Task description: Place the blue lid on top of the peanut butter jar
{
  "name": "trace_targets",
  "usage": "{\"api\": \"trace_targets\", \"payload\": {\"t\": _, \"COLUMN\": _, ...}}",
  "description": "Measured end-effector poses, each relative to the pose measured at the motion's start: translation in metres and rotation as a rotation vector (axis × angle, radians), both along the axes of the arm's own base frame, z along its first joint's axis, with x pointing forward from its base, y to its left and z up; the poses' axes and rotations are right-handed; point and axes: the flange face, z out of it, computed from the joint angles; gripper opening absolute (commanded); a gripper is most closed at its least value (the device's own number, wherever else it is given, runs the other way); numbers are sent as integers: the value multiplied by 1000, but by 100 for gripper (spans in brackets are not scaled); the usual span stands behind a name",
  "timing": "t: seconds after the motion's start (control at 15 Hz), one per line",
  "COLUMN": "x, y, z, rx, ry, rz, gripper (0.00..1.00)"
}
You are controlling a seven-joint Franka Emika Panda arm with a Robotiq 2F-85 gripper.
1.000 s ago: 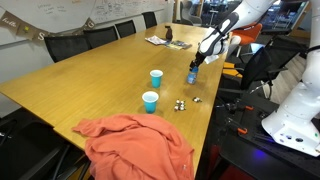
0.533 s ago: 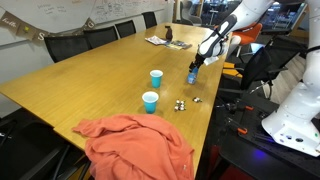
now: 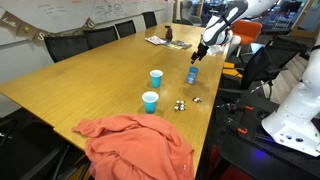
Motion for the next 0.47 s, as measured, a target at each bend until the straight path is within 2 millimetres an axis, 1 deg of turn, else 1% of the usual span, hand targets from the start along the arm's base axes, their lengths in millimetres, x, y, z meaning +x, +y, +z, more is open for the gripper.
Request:
{"api": "trace_targets", "payload": {"t": 0.27, "x": -19, "y": -2, "z": 56, "rx": 40, "ry": 59, "rz": 3, "gripper": 100}}
{"api": "trace_targets", "payload": {"t": 0.47, "x": -31, "y": -4, "z": 82, "rx": 54, "ry": 78, "rz": -5, "gripper": 100}}
